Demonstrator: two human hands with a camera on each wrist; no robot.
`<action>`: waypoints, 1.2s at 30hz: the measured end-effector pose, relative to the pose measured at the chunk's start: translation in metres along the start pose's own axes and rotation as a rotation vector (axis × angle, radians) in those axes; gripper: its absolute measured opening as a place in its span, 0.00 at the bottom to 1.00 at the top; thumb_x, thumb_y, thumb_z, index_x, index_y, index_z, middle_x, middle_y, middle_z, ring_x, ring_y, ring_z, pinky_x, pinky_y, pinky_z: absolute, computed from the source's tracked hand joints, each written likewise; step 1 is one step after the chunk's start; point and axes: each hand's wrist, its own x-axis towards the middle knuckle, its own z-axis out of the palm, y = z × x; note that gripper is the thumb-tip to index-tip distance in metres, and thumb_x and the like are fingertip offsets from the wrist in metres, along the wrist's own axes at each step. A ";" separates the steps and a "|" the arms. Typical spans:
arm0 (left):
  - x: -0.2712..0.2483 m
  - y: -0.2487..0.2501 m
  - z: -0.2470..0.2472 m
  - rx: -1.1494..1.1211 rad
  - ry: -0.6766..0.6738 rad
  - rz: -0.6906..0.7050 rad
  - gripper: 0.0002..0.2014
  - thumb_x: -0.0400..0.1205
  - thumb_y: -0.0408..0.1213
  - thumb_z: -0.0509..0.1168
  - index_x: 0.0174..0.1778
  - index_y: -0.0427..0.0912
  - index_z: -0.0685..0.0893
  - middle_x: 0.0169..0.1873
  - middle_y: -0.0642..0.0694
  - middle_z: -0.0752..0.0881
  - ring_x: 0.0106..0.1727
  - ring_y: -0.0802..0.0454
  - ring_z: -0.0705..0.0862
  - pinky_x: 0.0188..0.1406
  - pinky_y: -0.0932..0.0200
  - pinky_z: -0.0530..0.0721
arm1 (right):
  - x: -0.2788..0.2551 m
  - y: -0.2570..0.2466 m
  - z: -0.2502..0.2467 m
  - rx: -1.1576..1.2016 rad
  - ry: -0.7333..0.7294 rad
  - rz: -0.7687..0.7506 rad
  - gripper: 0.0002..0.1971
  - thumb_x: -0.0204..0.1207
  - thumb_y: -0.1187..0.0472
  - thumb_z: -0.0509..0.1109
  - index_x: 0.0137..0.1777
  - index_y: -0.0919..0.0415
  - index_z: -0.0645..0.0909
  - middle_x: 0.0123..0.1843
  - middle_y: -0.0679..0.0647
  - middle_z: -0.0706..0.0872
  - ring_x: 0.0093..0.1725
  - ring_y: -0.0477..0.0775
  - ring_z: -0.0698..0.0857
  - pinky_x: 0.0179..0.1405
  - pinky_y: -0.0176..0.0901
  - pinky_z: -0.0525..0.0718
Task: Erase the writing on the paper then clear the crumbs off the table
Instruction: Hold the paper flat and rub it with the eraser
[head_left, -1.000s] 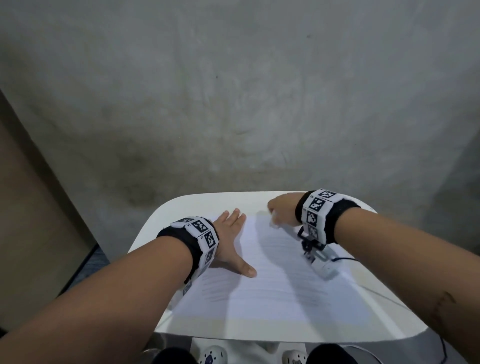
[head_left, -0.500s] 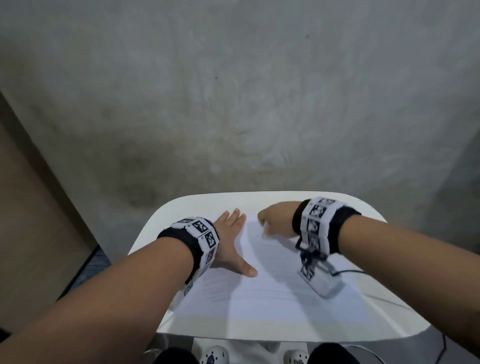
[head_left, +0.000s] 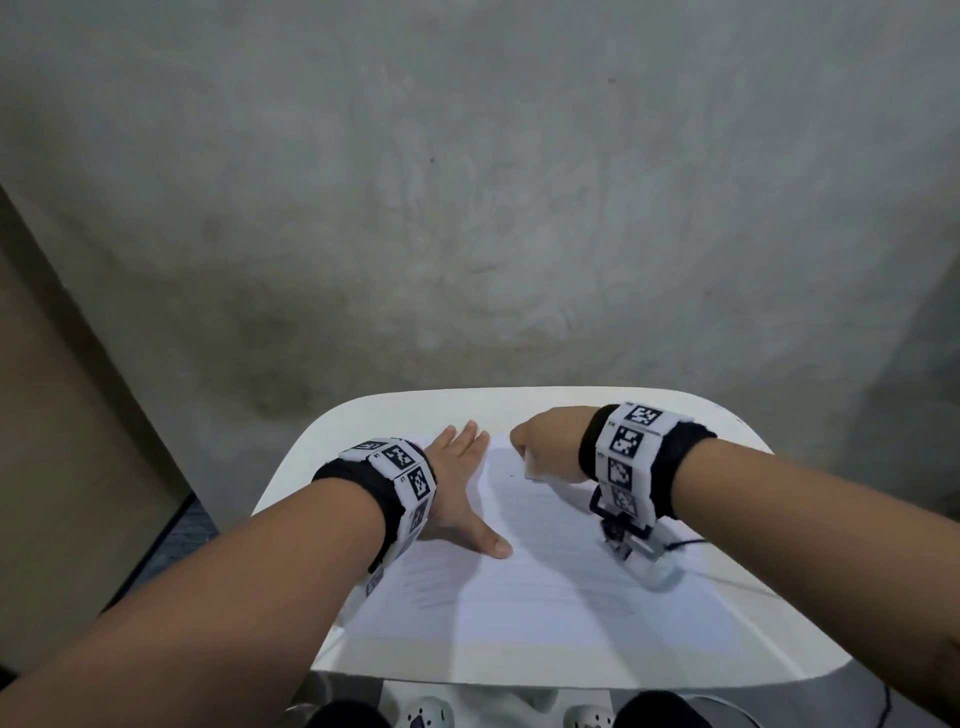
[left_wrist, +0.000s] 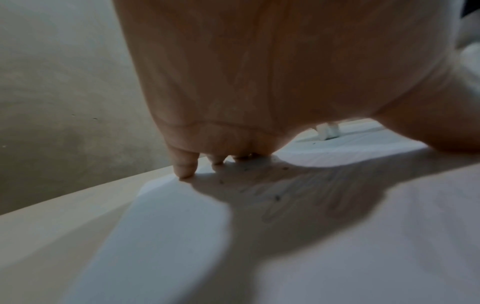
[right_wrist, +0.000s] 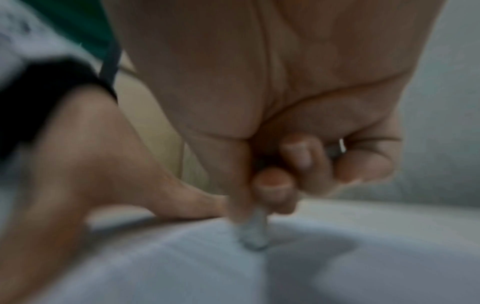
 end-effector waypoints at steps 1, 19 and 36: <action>0.001 0.000 -0.001 0.000 -0.001 0.002 0.69 0.63 0.76 0.68 0.82 0.49 0.27 0.81 0.52 0.26 0.83 0.50 0.29 0.81 0.43 0.39 | 0.000 0.001 -0.003 0.035 0.003 0.017 0.03 0.79 0.59 0.64 0.48 0.58 0.73 0.40 0.49 0.77 0.46 0.57 0.78 0.44 0.44 0.75; 0.000 -0.001 0.001 0.006 0.003 0.003 0.68 0.64 0.77 0.67 0.82 0.49 0.28 0.82 0.52 0.27 0.83 0.49 0.30 0.81 0.42 0.40 | 0.012 -0.003 -0.007 -0.006 0.041 0.009 0.06 0.78 0.57 0.66 0.47 0.58 0.73 0.46 0.52 0.84 0.45 0.57 0.79 0.43 0.41 0.76; 0.001 -0.001 0.001 -0.006 0.002 0.001 0.68 0.63 0.76 0.68 0.82 0.50 0.28 0.82 0.53 0.27 0.83 0.50 0.30 0.81 0.42 0.40 | 0.012 0.010 -0.010 -0.020 0.073 0.068 0.04 0.76 0.58 0.68 0.46 0.56 0.76 0.53 0.51 0.86 0.48 0.59 0.85 0.46 0.43 0.83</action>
